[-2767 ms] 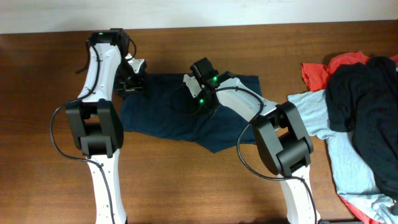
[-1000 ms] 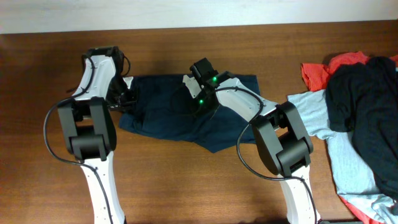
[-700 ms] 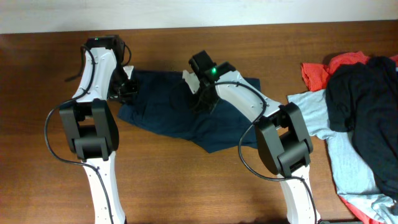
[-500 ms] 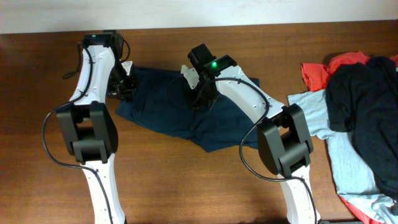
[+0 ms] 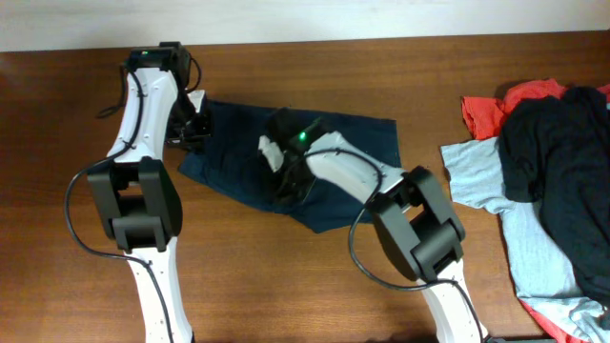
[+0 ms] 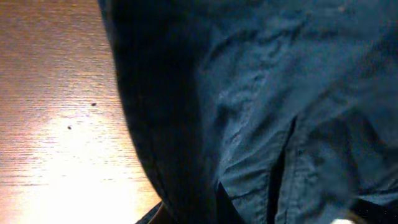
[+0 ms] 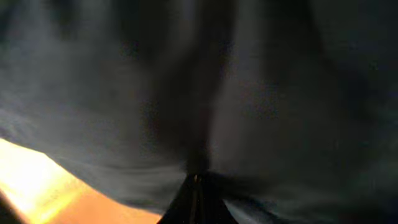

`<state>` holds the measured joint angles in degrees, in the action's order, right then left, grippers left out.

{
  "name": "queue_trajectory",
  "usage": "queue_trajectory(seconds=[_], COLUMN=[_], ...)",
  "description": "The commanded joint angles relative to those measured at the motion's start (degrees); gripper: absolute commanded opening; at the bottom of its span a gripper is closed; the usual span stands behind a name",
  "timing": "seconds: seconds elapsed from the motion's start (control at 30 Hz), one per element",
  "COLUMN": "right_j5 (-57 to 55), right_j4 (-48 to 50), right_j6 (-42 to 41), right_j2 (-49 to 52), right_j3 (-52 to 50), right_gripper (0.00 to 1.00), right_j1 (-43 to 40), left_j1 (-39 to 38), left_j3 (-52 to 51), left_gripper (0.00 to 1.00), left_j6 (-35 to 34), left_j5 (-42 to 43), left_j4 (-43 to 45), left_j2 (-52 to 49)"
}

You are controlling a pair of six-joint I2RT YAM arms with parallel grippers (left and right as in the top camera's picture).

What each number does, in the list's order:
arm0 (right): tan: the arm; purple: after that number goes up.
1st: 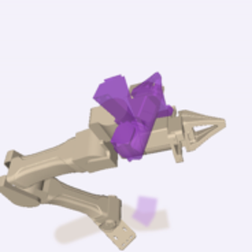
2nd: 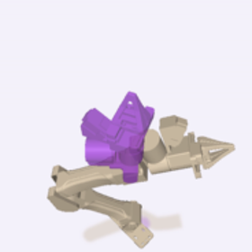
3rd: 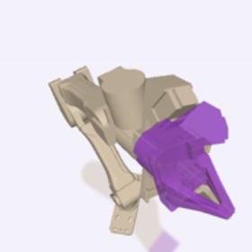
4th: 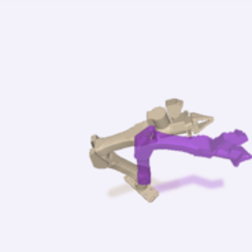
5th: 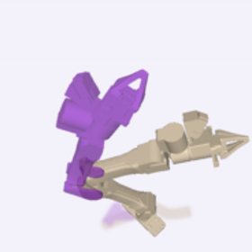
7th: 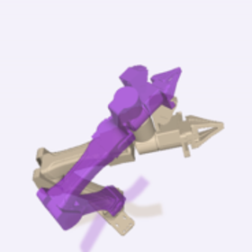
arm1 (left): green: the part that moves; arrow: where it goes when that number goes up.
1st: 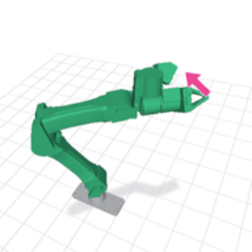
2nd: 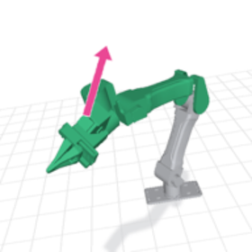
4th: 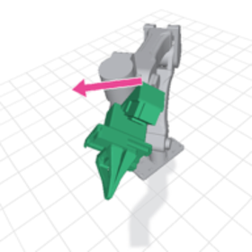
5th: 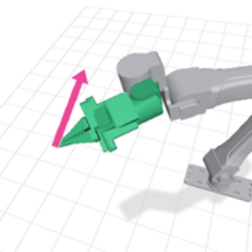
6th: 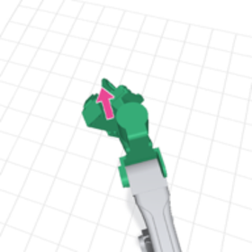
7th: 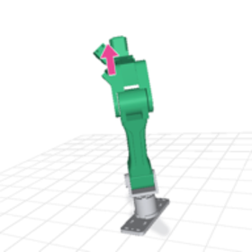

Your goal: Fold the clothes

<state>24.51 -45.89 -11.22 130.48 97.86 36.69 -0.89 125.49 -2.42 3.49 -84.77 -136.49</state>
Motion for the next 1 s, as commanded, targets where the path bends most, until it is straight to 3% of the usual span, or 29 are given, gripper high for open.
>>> queue_trajectory(seconds=[0.0, 0.5, 0.97], right_j5=[-3.30, -7.50, -9.84], right_j4=[2.82, -6.88, 2.05], right_j6=[-3.28, -1.27, -1.29], right_j2=[-1.49, -9.18, -1.62], right_j3=[-4.37, 6.73, 5.42], right_gripper=[0.04, 0.04, 0.05], right_j1=[1.95, -0.90, -3.67], left_j1=[-1.36, -1.64, -2.60], left_j3=[1.33, 1.33, 1.33], left_gripper=[0.00, 0.00, 0.00], left_j6=[0.66, 0.46, 0.46], left_j5=[-0.28, -0.28, -0.26], left_j4=[-0.55, -1.03, -2.08], left_j2=[3.50, 12.02, 12.57])
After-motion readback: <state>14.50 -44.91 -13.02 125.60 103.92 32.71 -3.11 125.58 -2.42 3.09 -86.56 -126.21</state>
